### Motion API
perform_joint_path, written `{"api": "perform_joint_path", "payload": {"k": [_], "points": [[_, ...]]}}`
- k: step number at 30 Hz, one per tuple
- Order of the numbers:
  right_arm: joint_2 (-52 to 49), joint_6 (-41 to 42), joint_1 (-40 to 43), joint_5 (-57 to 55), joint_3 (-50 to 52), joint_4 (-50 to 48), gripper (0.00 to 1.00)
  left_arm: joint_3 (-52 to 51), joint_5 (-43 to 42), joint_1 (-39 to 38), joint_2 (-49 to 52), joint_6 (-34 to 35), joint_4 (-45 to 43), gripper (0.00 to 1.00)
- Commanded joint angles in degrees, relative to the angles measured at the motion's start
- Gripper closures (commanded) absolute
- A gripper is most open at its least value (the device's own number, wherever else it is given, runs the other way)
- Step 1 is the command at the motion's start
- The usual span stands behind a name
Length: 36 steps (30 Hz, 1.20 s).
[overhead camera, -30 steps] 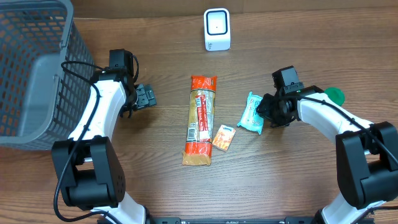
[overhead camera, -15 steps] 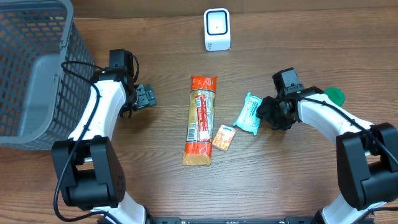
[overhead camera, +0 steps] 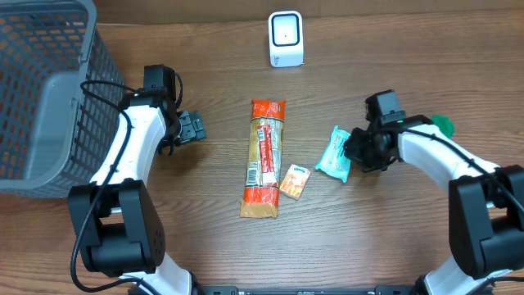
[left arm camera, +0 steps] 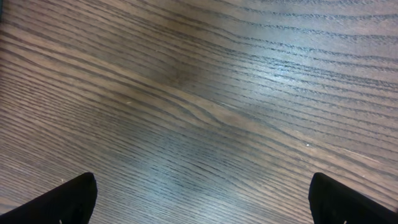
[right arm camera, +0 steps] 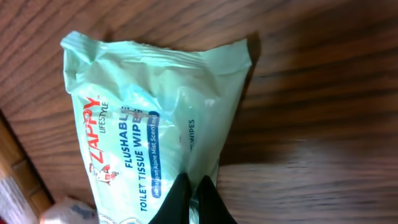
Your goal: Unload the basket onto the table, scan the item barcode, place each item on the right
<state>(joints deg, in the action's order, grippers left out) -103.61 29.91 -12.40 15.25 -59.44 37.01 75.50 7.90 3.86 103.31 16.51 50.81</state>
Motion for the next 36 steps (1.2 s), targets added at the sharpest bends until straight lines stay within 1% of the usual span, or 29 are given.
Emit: {"api": "perform_joint_path", "payload": {"k": [1,5,8,10,14,16,18,21,23,29,32,36], "points": [[-2.8,-11.7,4.7,7.6,2.7,3.2,0.96,-0.1,-0.5,0.3,-0.2,-0.2,-0.1,0.00],[-2.1,-26.5,9.5,32.8,2.6,2.7,0.96,-0.1,-0.5,0.3,-0.2,-0.2,-0.1,0.00],[-1.2,-34.9,12.7,47.6,2.6,5.3,0.96,-0.1,-0.5,0.3,-0.2,-0.2,-0.1,0.00],[-0.8,-39.8,14.8,54.6,2.6,8.2,0.96,-0.1,-0.5,0.3,-0.2,-0.2,-0.1,0.00],[-0.2,-51.0,17.6,58.9,2.6,16.8,0.96,-0.1,-0.5,0.3,-0.2,-0.2,-0.1,0.00],[-0.2,-57.8,18.0,61.4,2.6,22.0,0.96,-0.1,-0.5,0.3,-0.2,-0.2,-0.1,0.00],[-0.2,-67.0,18.0,66.0,2.6,28.5,0.96,-0.1,-0.5,0.3,-0.2,-0.2,-0.1,0.00],[-0.2,-75.3,18.0,69.9,2.6,34.6,0.96,-0.1,-0.5,0.3,-0.2,-0.2,-0.1,0.00],[-0.2,-76.9,18.0,71.7,2.6,36.2,0.96,-0.1,-0.5,0.3,-0.2,-0.2,-0.1,0.00],[-0.2,-77.0,17.9,74.7,2.6,36.5,0.96,-0.1,-0.5,0.3,-0.2,-0.2,-0.1,0.00],[-0.2,-78.4,17.9,73.8,2.8,36.6,0.96,-0.1,-0.5,0.3,-0.2,-0.2,-0.1,0.00],[-0.2,-78.4,17.9,68.3,2.9,35.0,0.96,-0.1,-0.5,0.3,-0.2,-0.2,-0.1,0.00]]}}
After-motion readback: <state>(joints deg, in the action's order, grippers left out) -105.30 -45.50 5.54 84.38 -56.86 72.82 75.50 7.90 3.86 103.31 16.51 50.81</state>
